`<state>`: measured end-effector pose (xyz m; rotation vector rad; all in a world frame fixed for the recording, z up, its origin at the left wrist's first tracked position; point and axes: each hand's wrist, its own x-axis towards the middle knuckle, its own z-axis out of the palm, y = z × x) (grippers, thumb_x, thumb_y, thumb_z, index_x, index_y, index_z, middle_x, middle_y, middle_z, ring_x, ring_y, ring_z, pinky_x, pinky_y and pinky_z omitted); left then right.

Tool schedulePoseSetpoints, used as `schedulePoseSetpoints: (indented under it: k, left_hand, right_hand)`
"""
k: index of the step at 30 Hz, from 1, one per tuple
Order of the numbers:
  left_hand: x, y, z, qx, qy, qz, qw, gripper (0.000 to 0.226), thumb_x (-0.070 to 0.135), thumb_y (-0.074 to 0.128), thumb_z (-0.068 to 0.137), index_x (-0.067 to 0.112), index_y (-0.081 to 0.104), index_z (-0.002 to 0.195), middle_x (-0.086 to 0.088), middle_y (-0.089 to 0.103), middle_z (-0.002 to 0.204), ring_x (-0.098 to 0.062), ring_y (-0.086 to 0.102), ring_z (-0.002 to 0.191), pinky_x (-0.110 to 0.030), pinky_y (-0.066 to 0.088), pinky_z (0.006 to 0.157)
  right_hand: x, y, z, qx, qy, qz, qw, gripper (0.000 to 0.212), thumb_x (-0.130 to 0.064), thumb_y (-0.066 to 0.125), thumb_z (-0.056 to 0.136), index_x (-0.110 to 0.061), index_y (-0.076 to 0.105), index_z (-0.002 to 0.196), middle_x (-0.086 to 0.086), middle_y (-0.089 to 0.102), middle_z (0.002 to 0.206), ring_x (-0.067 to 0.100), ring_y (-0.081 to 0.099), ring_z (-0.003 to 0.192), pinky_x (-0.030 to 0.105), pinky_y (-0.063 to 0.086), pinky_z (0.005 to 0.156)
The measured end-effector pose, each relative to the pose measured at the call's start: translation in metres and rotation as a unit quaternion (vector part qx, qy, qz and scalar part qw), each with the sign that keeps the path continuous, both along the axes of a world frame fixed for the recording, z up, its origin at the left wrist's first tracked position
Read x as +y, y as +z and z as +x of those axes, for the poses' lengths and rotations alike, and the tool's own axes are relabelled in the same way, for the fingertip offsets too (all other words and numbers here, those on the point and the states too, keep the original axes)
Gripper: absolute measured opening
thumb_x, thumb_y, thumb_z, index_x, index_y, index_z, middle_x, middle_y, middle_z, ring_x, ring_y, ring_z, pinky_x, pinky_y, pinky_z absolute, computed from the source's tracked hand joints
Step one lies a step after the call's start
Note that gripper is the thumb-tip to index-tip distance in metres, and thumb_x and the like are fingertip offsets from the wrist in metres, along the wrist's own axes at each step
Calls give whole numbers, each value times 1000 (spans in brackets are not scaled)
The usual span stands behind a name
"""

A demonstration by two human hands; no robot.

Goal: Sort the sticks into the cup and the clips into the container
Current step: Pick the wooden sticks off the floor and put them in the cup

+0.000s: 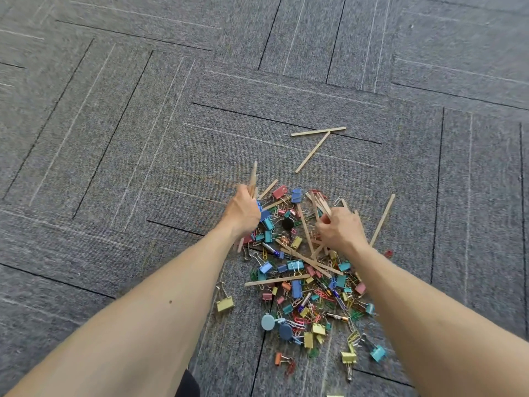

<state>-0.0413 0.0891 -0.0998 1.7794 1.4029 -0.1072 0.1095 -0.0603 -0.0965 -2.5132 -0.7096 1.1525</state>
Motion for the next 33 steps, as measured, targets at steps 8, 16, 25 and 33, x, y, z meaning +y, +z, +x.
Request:
schedulePoseSetpoints:
  k: [8,16,25,33]
  left_hand:
    - [-36,-3,24,0,-48,-42,998,33,35,50,97,16,47,71,-1,51,65,-21,49,64,-29,34,54]
    - [-70,-15,56,115,-112,58,985,37,51,64,87,17,57,76,3,54,69,-12,51,59,-25,36,53]
    - [-84,-23,71,186,-74,58,978,31,43,68,86,13,62,90,-3,65,77,-21,65,65,-29,54,55]
    - [-92,-14,77,135,-96,105,981,21,30,39,97,14,47,87,0,50,70,-16,44,55,-26,36,50]
  right_hand:
    - [-20,16,36,133,-190,108,967,11,-9,64,92,-6,65,103,8,70,89,16,67,75,29,56,62]
    - [-48,19,70,225,-361,168,889,14,-8,53,98,-5,67,98,7,60,83,12,46,64,28,42,60]
    - [-68,19,87,280,-465,199,816,15,-7,48,101,-2,61,105,7,61,79,14,48,66,30,45,61]
    - [-73,22,94,303,-492,215,787,22,-6,38,103,0,54,117,5,53,66,19,56,55,38,52,65]
